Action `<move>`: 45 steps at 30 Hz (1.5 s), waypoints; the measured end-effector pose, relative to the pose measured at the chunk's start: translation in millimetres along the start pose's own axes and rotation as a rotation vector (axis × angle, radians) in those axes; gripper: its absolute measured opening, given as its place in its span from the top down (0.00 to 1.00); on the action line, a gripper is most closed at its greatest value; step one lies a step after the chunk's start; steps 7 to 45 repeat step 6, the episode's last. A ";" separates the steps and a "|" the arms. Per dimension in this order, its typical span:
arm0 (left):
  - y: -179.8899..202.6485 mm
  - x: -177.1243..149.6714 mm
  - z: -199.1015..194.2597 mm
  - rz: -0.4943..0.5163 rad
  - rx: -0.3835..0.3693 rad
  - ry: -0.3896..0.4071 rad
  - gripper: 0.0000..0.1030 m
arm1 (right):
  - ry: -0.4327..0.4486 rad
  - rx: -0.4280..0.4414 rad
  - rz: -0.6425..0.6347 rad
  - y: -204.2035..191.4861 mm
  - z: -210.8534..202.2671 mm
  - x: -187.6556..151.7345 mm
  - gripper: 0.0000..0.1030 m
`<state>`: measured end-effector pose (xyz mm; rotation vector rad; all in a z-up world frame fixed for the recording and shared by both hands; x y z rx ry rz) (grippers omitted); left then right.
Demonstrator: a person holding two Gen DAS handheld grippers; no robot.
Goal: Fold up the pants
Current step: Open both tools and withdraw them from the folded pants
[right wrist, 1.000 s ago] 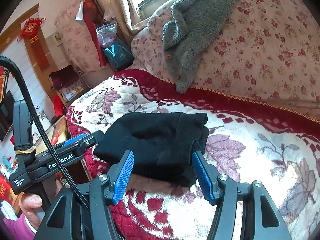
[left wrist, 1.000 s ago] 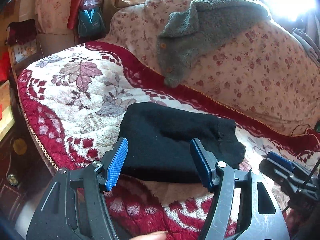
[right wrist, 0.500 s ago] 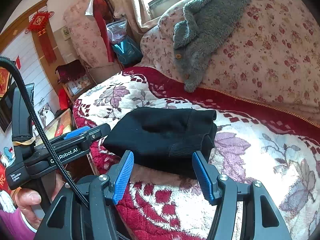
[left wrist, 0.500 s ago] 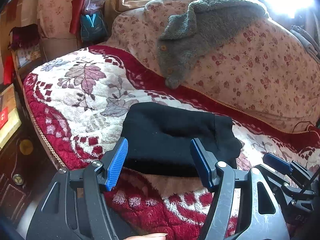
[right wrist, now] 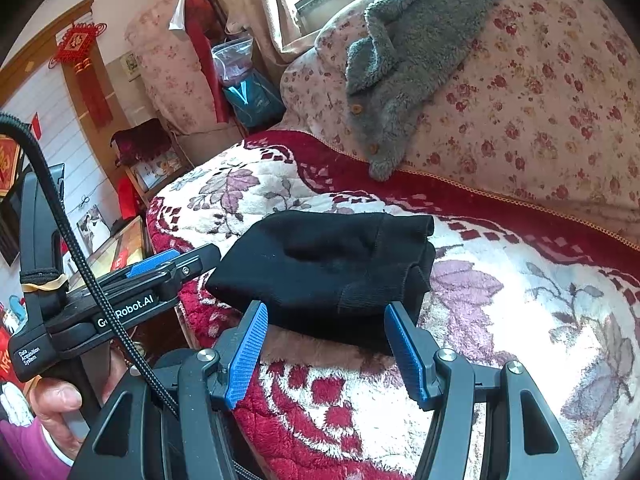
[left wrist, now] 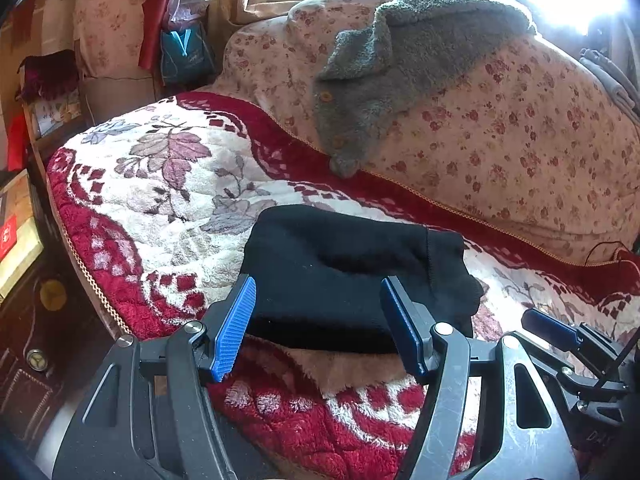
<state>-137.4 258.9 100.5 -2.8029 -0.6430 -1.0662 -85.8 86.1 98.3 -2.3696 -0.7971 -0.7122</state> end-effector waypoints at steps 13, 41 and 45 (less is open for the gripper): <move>4.1 0.4 0.9 0.017 0.000 0.007 0.37 | 0.006 0.003 0.025 10.5 -5.5 -0.4 0.43; 4.1 0.4 0.9 0.017 0.000 0.007 0.37 | 0.006 0.003 0.025 10.5 -5.5 -0.4 0.43; 4.1 0.4 0.9 0.017 0.000 0.007 0.37 | 0.006 0.003 0.025 10.5 -5.5 -0.4 0.43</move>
Point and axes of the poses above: each gripper's, at about its wrist camera, not at the fingertips, and z roughly the way its jaws point, y to its right, x to its top, the point moved 3 cm from there along z, roughly the way its jaws point, and after that the axes turned 10 degrees about -y, right-handed, at the moved point
